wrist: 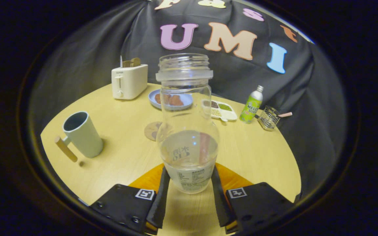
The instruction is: Take the bottle from table, then pour the juice into the cup, finally place the bottle on the coaster
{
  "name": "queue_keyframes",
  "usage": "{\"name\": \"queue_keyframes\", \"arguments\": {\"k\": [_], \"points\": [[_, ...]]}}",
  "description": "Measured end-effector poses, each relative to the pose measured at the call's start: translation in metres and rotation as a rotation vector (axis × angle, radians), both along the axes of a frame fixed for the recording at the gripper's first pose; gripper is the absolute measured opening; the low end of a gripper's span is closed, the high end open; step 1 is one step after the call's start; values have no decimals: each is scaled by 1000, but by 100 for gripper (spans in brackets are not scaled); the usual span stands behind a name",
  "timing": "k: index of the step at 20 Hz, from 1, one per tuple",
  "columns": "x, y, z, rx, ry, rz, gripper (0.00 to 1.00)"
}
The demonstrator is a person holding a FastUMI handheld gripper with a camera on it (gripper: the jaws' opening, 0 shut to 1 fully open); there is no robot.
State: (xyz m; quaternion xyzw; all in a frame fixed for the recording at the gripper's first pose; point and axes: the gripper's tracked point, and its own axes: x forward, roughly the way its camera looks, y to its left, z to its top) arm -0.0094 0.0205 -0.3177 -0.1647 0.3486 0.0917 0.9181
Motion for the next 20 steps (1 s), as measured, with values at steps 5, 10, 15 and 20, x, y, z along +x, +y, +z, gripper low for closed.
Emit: {"name": "queue_keyframes", "arguments": {"k": [5, 10, 15, 20], "points": [[-3, 20, 9, -27, 6, 53, 69], [-4, 33, 13, -84, 15, 104, 69], [-5, 52, 20, -147, 12, 181, 69], [-9, 70, 23, -191, 23, 240, 69]]}}
